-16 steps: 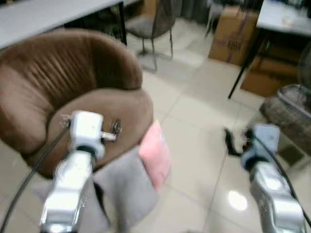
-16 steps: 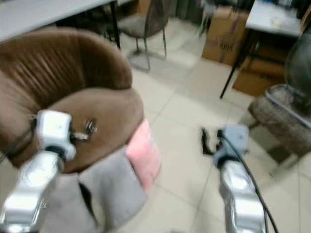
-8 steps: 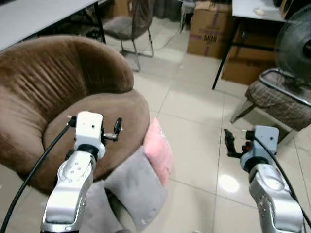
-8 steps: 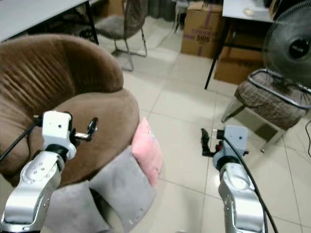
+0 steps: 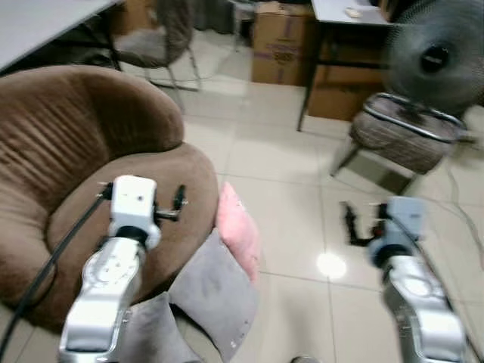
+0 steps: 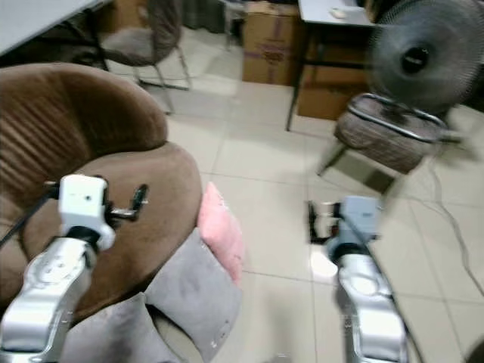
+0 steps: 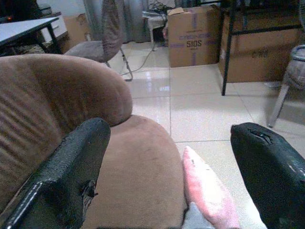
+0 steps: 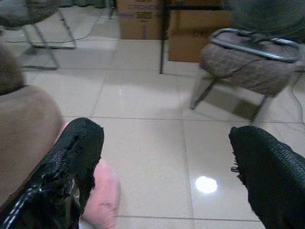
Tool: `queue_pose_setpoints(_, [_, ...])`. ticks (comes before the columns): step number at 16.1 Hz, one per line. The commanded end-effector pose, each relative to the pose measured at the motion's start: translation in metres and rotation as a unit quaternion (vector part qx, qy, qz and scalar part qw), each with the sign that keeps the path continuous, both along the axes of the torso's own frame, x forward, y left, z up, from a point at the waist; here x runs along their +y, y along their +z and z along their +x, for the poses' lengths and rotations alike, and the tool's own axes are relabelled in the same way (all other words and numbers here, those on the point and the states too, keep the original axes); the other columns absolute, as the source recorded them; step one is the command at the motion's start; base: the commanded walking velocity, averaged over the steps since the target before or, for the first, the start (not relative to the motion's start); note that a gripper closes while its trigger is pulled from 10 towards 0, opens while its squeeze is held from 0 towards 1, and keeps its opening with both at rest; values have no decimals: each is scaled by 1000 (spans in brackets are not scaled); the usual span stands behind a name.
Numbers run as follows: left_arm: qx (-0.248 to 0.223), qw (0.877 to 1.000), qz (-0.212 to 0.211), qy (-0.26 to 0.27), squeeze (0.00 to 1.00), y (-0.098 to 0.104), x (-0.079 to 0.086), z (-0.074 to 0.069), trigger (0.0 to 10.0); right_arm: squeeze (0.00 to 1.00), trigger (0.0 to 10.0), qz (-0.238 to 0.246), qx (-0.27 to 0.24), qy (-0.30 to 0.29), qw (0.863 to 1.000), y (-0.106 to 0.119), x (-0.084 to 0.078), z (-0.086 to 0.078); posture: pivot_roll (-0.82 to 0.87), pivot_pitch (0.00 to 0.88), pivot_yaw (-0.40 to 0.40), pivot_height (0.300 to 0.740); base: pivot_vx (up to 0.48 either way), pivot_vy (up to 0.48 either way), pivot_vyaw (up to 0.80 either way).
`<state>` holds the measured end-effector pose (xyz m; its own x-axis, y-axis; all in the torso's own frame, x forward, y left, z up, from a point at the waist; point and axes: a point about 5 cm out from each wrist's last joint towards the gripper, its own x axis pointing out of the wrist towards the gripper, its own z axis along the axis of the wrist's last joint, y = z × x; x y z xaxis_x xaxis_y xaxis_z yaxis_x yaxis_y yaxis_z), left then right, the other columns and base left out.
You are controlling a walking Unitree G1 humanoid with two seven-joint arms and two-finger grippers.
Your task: Move the pillow to the sofa from floor
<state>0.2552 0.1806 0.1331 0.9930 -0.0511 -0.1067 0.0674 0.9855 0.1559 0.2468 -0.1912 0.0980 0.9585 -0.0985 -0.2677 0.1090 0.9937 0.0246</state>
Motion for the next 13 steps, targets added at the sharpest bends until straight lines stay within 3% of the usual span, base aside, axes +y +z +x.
queue_pose_setpoints(1, [2, 1000, -3, -9, 0, 0, -4, -3, 10000, 0, 10000, -3, -6, -6, 1000, 3, -6, 0, 24, 0, 8, 740, 0, 371, 0])
queue_pose_setpoints(3, [1, 1000, -3, -16, 0, 1, -6, -4, 10000, 0, 10000, -3, -5, -6, 1000, 2, -6, -1, 24, 0, 8, 740, 0, 368, 0])
queue_pose_setpoints(8, [-11, 999, 8, -32, 0, 0, -11, -9, 10000, 0, 10000, -5, -4, -6, 1000, 1, -8, -1, 24, 0, 8, 740, 0, 0, 0])
queue_pose_setpoints(13, [-15, 999, 10, -33, 0, 1, -12, -10, 10000, 0, 10000, -8, -2, -4, 1000, 1, -7, -2, 23, 0, 9, 740, 0, -480, 0])
